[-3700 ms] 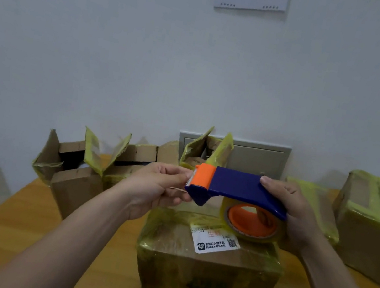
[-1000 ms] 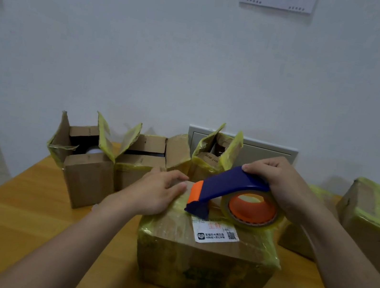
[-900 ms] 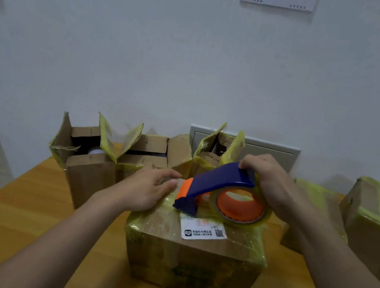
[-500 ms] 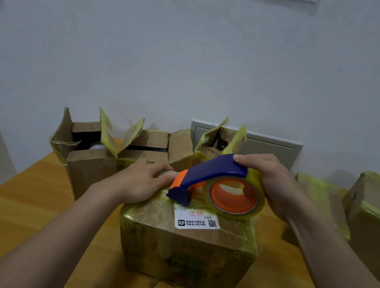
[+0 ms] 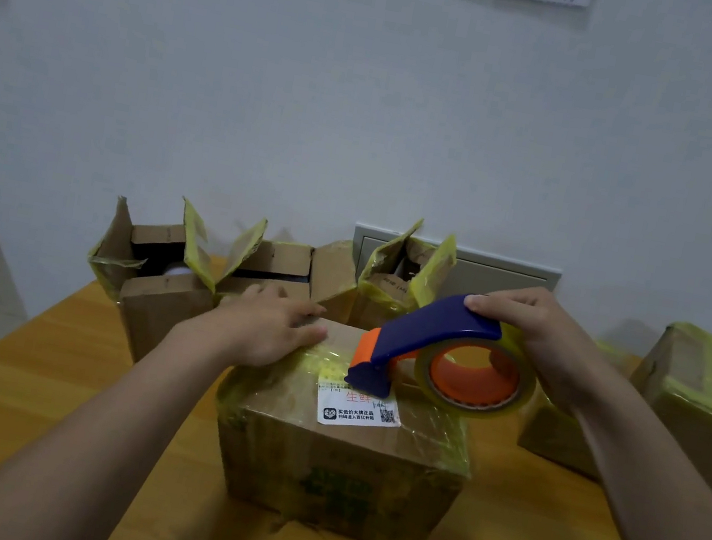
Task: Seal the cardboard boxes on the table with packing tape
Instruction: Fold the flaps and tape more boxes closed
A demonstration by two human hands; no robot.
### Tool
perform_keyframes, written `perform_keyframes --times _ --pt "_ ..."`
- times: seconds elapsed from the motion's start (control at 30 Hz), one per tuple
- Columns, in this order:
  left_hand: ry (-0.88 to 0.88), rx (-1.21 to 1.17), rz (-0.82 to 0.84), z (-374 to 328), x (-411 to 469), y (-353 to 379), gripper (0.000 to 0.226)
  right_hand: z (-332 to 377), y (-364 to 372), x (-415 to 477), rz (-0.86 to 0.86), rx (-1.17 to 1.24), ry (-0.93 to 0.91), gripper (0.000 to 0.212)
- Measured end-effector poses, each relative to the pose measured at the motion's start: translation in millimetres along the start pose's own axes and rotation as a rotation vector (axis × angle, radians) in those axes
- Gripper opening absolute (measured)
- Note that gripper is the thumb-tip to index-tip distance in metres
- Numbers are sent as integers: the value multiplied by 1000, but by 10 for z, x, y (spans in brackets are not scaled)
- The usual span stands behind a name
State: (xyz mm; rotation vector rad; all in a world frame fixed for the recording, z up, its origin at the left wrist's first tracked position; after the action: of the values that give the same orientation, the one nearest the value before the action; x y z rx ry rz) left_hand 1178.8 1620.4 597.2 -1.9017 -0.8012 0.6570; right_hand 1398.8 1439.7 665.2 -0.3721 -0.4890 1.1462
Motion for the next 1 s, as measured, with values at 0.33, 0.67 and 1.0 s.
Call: perform_keyframes --times 0.33,0.67,1.0 --pt "103 113 -20 -321 28 281 60 15 -52 -74 55 29 5 30" --pt "78 173 8 -573 35 239 56 -166 -430 -273 -100 -23 43 35" --pt "163 120 9 -759 31 540 57 -325 -532 -337 -61 81 95 31"
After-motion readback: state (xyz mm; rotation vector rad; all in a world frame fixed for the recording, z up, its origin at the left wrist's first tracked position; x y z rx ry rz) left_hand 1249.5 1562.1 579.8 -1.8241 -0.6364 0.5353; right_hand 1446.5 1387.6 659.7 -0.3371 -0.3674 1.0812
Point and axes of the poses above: each hand's wrist, its own x-axis towards the middle knuckle, its own y-axis out of the palm, z = x × y, the point moved 5 cm from there along x, towards the middle knuckle, and after that the axes turned 9 degrees about -x, right-handed, at the moved point
